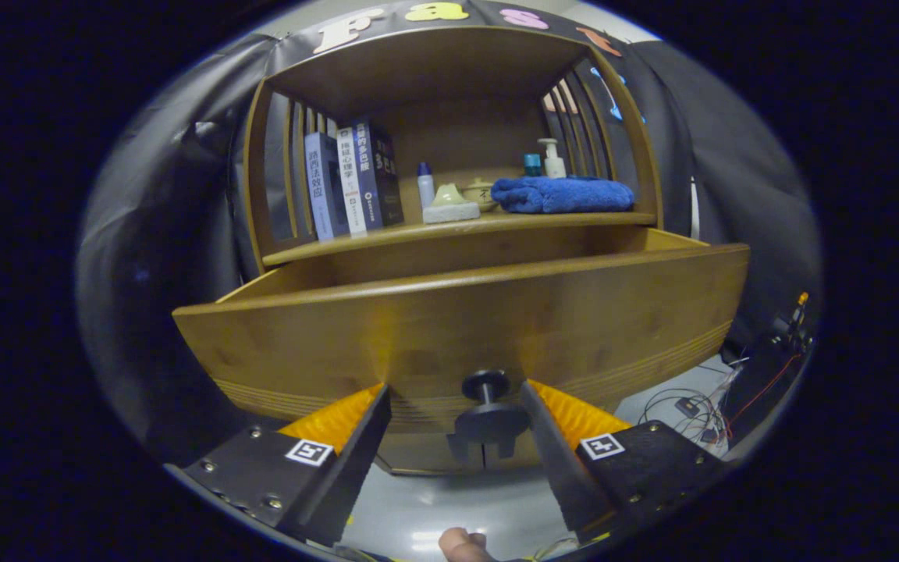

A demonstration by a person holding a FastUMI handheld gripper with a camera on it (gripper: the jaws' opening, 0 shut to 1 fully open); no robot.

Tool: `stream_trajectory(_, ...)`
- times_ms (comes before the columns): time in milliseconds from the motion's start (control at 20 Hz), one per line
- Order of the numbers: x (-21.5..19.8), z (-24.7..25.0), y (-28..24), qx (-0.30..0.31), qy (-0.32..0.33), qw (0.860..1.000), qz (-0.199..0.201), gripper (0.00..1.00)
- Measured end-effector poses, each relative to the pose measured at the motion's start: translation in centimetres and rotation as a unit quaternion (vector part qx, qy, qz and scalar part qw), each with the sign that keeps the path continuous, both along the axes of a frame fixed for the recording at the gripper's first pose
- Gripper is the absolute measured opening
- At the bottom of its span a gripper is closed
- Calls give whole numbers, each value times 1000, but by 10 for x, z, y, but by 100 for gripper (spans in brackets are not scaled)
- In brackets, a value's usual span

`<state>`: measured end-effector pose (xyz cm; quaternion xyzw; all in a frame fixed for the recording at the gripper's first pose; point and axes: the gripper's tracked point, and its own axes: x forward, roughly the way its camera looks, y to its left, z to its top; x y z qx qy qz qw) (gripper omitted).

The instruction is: Pull open the drawer, take out the items inside it, and place them on the countertop above the cabinet.

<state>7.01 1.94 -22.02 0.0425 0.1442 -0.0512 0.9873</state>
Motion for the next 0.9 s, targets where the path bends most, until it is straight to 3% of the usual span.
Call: stream_trajectory(900, 108, 7, -6, -25, -49, 999, -2, 100)
